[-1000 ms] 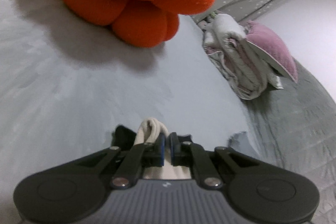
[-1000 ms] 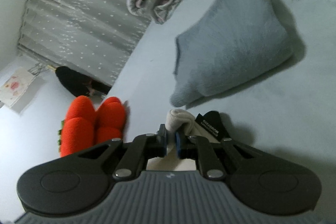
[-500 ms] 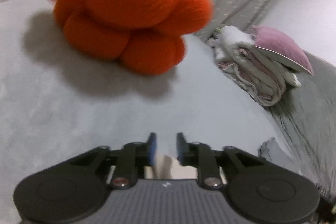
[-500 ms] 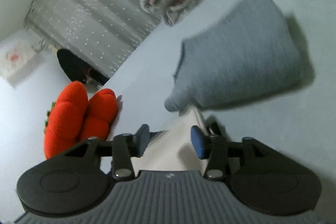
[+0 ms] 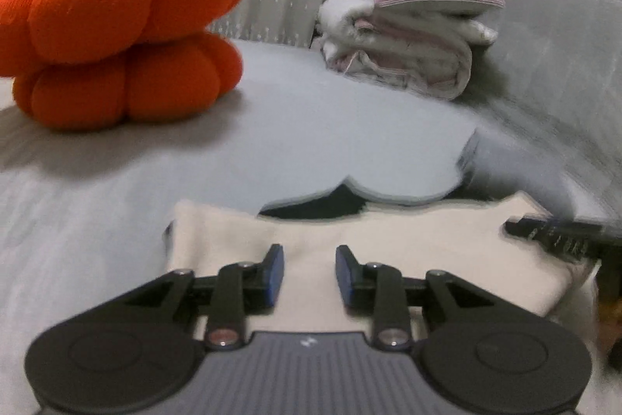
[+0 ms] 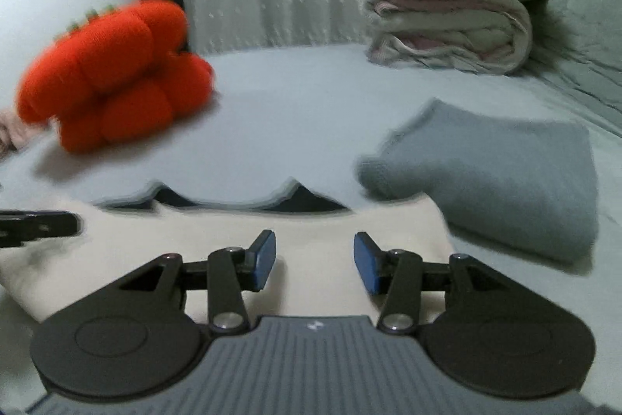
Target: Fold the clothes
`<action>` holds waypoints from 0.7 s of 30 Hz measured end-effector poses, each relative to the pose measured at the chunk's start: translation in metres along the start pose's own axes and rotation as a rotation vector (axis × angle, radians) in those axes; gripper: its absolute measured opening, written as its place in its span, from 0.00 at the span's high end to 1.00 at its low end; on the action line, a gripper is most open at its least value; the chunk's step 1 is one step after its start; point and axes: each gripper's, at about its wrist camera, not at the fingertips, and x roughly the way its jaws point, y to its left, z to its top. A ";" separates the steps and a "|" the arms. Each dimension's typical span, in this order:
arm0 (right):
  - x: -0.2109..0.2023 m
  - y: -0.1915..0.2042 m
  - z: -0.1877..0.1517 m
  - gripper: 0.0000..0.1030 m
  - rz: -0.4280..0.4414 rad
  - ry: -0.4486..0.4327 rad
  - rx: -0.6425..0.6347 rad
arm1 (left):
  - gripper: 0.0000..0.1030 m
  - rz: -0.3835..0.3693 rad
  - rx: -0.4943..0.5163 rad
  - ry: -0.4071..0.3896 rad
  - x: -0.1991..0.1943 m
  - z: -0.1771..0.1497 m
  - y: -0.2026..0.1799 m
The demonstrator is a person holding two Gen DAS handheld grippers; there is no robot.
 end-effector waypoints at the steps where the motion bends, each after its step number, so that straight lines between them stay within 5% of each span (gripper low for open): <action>1: 0.003 -0.007 -0.006 0.68 -0.014 0.006 -0.009 | 0.73 -0.016 -0.008 -0.010 -0.004 -0.004 0.008; 5: -0.009 -0.035 -0.008 0.69 -0.025 -0.004 0.040 | 0.86 0.022 -0.048 0.003 -0.021 -0.001 0.031; 10: -0.029 -0.049 -0.008 0.64 -0.086 -0.002 0.057 | 0.87 0.051 -0.125 0.016 -0.046 0.011 0.043; 14: -0.039 -0.037 -0.002 0.63 -0.063 -0.022 0.063 | 0.66 0.086 -0.166 0.000 -0.064 0.016 0.035; 21: -0.048 -0.001 0.007 0.62 0.018 -0.043 0.038 | 0.65 0.018 -0.109 0.004 -0.067 0.012 -0.008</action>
